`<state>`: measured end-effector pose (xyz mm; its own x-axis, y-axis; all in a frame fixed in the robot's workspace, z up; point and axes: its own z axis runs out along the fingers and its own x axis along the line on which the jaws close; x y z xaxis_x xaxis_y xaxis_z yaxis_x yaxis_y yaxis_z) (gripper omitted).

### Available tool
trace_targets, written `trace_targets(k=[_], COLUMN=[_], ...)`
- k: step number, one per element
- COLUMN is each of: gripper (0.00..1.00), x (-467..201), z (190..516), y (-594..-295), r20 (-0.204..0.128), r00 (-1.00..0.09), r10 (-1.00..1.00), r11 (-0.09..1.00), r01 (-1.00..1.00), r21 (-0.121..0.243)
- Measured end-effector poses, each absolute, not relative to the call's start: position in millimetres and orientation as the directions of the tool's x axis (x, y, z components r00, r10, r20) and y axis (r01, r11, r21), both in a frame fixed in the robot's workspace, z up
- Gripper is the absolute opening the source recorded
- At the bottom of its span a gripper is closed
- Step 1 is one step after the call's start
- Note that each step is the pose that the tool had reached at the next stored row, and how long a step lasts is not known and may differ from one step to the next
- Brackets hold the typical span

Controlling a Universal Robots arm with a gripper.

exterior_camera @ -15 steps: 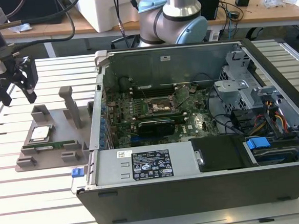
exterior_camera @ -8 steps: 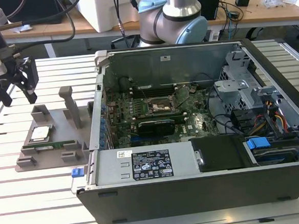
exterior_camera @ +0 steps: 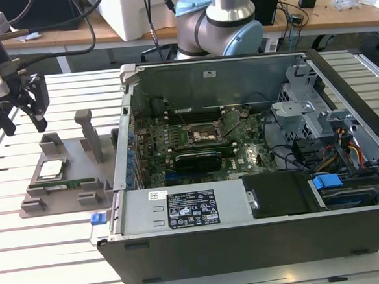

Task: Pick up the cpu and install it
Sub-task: 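Pick up the cpu and move it towards the insertion slot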

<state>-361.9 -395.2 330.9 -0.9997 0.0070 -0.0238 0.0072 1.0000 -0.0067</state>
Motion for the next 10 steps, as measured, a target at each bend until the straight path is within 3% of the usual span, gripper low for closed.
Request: trace_targets(k=[10], gripper=[0.6], x=[-361.9], z=[324.7], y=[-395.2], r20=[-0.024], r00=[-1.0], r10=[0.007], r11=[1.0], r01=[0.007], r21=[-0.007])
